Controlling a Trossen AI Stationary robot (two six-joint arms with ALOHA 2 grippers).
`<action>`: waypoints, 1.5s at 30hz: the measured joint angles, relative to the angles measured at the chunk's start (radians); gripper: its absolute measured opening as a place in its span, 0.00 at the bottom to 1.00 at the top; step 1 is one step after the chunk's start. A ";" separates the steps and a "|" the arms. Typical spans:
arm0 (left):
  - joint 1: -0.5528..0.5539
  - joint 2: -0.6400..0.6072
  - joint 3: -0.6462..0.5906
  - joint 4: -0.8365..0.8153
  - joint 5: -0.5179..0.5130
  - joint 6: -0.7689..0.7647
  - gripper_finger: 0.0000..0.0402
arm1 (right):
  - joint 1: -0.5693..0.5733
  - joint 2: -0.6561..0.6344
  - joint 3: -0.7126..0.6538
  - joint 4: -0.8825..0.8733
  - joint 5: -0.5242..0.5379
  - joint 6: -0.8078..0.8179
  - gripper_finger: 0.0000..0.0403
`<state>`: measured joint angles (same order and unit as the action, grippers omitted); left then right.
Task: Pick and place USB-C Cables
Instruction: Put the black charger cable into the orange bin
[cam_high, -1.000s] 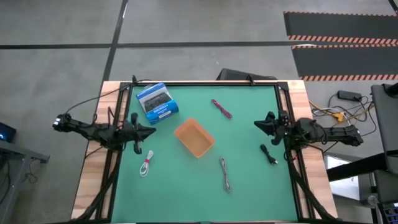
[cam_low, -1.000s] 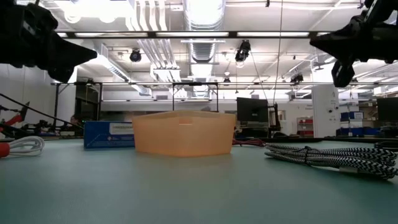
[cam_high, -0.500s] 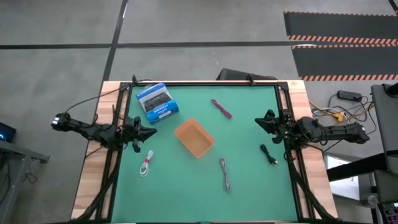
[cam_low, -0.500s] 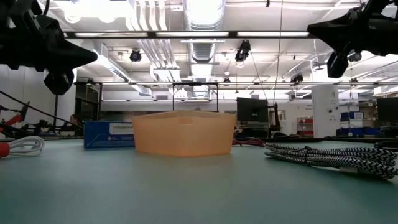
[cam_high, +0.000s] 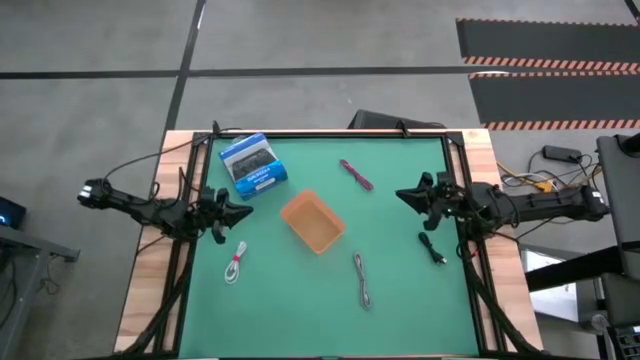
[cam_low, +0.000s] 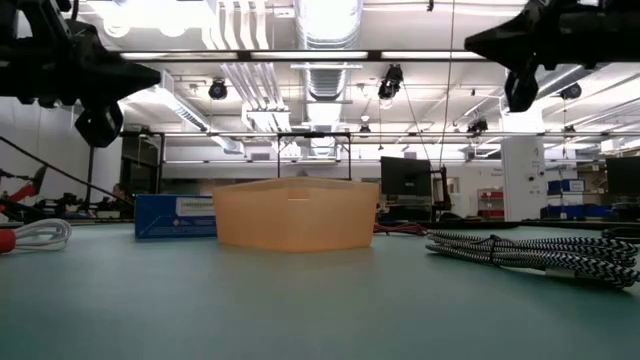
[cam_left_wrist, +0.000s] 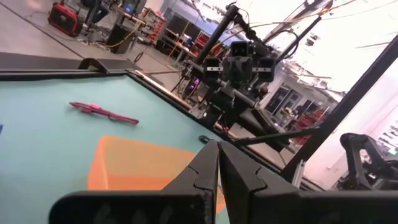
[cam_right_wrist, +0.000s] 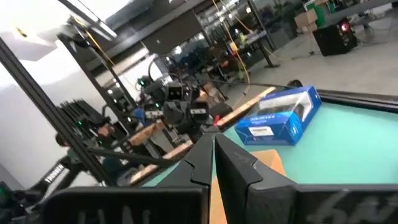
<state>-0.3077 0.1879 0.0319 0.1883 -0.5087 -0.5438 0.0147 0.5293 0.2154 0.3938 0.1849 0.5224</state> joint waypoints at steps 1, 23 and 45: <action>0.000 0.006 0.000 0.009 0.000 0.000 0.00 | 0.000 0.020 0.023 -0.020 0.000 0.000 0.02; 0.000 0.032 0.000 0.040 0.000 0.000 0.00 | 0.000 0.463 0.627 -1.215 -0.073 0.224 0.02; 0.000 0.034 0.000 0.040 -0.001 0.008 0.00 | 0.000 0.658 0.622 -1.629 -0.376 0.323 0.02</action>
<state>-0.3077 0.2218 0.0319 0.2283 -0.5095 -0.5362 0.0151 1.1877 0.8371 -1.2354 -0.1913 0.8459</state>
